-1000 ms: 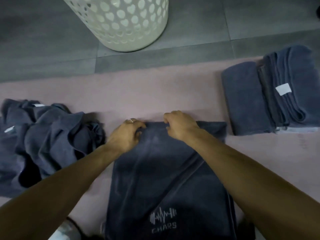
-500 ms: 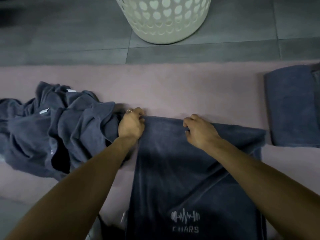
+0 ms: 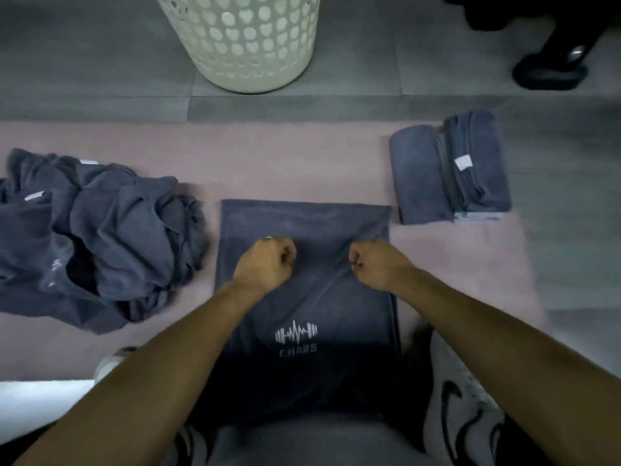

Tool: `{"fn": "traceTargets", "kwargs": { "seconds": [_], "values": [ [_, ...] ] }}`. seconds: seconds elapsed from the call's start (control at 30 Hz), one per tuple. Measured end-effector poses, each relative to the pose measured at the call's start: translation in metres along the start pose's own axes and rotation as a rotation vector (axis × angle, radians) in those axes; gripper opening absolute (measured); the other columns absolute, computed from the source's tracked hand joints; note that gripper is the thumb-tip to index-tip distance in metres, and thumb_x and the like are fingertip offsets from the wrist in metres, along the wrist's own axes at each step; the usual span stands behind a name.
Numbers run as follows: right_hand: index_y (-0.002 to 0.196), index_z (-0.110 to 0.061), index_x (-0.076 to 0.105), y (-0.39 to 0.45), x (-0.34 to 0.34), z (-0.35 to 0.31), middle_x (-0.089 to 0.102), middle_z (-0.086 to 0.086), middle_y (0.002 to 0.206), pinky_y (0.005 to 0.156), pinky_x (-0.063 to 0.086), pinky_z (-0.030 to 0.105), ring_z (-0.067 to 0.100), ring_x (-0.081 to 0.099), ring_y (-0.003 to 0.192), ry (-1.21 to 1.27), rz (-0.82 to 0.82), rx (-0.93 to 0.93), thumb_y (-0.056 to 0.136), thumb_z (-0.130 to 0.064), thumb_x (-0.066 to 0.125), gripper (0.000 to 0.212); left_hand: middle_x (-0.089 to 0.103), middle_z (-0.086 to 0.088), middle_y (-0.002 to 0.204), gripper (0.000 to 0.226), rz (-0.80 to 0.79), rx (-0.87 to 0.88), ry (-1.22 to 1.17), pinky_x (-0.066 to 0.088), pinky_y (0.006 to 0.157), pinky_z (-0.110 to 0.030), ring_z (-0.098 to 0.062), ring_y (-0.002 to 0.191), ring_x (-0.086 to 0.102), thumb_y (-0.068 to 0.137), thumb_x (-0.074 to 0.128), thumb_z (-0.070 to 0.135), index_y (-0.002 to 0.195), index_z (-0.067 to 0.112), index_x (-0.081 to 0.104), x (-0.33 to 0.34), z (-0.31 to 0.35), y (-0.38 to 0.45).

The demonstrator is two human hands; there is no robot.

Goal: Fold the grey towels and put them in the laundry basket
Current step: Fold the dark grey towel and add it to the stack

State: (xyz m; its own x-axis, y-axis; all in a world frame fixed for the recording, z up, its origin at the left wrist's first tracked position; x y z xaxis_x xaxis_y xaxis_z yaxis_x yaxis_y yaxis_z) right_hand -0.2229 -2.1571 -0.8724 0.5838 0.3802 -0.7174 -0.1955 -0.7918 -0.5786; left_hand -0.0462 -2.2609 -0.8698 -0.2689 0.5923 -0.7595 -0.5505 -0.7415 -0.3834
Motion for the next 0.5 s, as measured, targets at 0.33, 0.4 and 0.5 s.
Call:
{"fn": "traceTargets", "kwargs": {
  "seconds": [0.33,0.4,0.5],
  "values": [
    [0.105,0.0,0.065,-0.149,0.139,0.108,0.068,0.017,0.109,0.084,0.047,0.032,0.034,0.063,0.101,0.325,0.14,0.525,0.086,-0.014,0.055,0.025,0.071,0.008,0.085,0.016,0.0,-0.099,-0.266,0.045,0.072,-0.008,-0.007,0.079,0.065,0.087,0.062,0.007,0.083,0.019,0.071,0.099,0.0,-0.136],
    [0.114,0.0,0.061,-0.164,0.16,0.112,0.065,0.02,0.114,0.088,0.047,0.034,0.036,0.061,0.105,0.411,0.173,0.583,0.086,-0.014,0.057,0.031,0.071,0.01,0.084,0.016,-0.016,-0.099,-0.258,0.049,0.079,-0.019,-0.009,0.081,0.066,0.087,0.061,0.008,0.083,0.02,0.071,0.111,0.0,-0.153],
    [0.122,0.001,0.053,-0.176,0.178,0.11,0.058,0.022,0.123,0.093,0.045,0.037,0.039,0.056,0.111,0.501,0.238,0.603,0.087,-0.012,0.058,0.038,0.071,0.009,0.084,0.017,-0.12,-0.054,-0.163,0.053,0.08,-0.029,-0.009,0.08,0.066,0.086,0.06,0.01,0.082,0.023,0.069,0.132,0.001,-0.175]
  ]
}}
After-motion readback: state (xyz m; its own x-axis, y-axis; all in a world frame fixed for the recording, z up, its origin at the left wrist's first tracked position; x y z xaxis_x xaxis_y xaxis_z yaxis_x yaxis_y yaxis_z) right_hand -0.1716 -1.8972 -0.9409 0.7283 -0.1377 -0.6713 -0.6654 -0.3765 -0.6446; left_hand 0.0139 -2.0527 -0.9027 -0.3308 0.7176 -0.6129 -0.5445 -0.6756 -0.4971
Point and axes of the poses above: each hand's wrist, its own y-axis towards the middle knuckle, its own x-axis out of the palm, z = x × y, the point moved 8 cm from there along y, towards the middle knuckle
